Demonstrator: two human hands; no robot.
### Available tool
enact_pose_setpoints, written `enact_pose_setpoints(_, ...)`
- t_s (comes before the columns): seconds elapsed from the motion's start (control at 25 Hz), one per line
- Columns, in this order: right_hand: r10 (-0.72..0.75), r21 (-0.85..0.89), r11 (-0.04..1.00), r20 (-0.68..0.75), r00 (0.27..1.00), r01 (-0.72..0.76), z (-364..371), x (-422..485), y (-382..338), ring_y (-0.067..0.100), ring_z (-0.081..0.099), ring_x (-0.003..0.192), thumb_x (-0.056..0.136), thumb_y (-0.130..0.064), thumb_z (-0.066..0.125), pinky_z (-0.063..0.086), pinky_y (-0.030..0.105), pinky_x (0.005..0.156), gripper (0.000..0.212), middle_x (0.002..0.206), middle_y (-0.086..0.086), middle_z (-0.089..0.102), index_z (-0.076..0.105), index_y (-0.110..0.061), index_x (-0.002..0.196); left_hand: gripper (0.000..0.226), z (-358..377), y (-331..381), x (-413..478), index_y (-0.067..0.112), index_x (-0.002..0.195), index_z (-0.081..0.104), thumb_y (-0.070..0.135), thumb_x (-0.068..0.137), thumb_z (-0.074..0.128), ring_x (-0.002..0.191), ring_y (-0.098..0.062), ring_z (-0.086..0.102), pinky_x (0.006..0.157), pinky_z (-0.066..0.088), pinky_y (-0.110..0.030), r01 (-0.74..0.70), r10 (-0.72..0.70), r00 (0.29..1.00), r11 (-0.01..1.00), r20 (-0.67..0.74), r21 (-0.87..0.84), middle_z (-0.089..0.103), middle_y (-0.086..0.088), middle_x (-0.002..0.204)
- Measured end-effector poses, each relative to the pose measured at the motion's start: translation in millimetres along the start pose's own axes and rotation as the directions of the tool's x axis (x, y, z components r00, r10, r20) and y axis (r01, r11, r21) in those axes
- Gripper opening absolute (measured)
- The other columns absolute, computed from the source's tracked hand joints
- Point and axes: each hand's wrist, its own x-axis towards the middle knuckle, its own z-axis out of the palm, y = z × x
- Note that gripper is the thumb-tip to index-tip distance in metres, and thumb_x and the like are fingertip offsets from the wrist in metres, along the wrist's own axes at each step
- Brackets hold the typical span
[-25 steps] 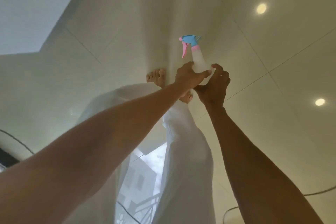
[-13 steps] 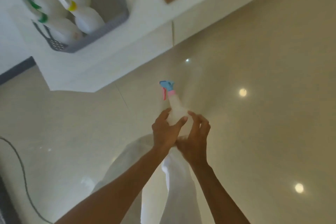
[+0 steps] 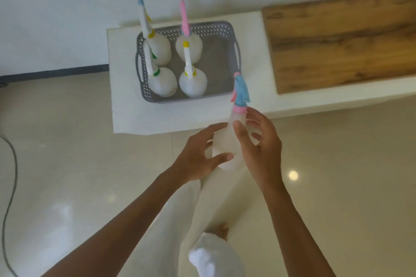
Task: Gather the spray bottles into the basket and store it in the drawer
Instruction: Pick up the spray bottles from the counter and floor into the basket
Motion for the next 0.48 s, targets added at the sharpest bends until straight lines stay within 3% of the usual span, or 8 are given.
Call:
enact_pose_setpoints(0.08, 0.005, -0.005, 1.000, -0.041, 0.999, -0.006, 11, 37, -17, 0.001, 0.064, 0.104, 0.090, -0.040, 0.072, 0.051, 0.013, 0.081, 0.033, 0.116, -0.011, 0.068, 0.063, -0.029, 0.120, 0.074, -22, 13, 32, 0.038, 0.141, 0.045, 0.035, 0.077, 0.082, 0.130, -0.002, 0.050, 0.113, 0.044, -0.036, -0.061, 0.058, 0.998, 0.992, 0.028, 0.112, 0.052, 0.021, 0.141)
enact_pose_setpoints(0.2, 0.010, 0.001, 1.000, -0.134, 0.991, -0.010, 21, 92, -31, -0.009, 0.065, 0.090, 0.089, -0.035, 0.074, 0.048, 0.002, 0.068, 0.033, 0.107, -0.003, 0.073, 0.069, -0.019, 0.117, 0.077, -37, 27, 79, 0.028, 0.148, 0.040, 0.033, 0.081, 0.078, 0.140, -0.006, 0.038, 0.119, 0.033, -0.037, -0.140, 0.140, 0.990, 0.956, 0.020, 0.258, 0.042, 0.011, 0.154)
enact_pose_setpoints(0.32, -0.060, 0.002, 0.998, -0.179, 0.982, 0.062, 31, 140, -43, -0.008, 0.066, 0.093, 0.088, -0.030, 0.078, 0.051, 0.003, 0.069, 0.037, 0.109, -0.003, 0.074, 0.070, -0.014, 0.119, 0.079, -29, 37, 120, 0.016, 0.150, 0.038, 0.026, 0.083, 0.078, 0.148, -0.018, 0.031, 0.117, 0.031, -0.030, -0.145, 0.197, 0.965, 0.950, -0.172, 0.276, 0.032, -0.003, 0.161)
enact_pose_setpoints(0.48, -0.199, -0.069, 0.979, -0.146, 0.969, 0.191, 55, 201, -53, -0.008, 0.065, 0.099, 0.085, -0.032, 0.081, 0.059, 0.011, 0.074, 0.044, 0.114, 0.002, 0.073, 0.068, -0.009, 0.121, 0.076, -15, 52, 178, 0.008, 0.147, 0.041, 0.024, 0.083, 0.079, 0.145, -0.023, 0.037, 0.113, 0.031, -0.021, 0.028, 0.047, 0.838, 0.991, -0.543, 0.130, 0.041, -0.011, 0.156)
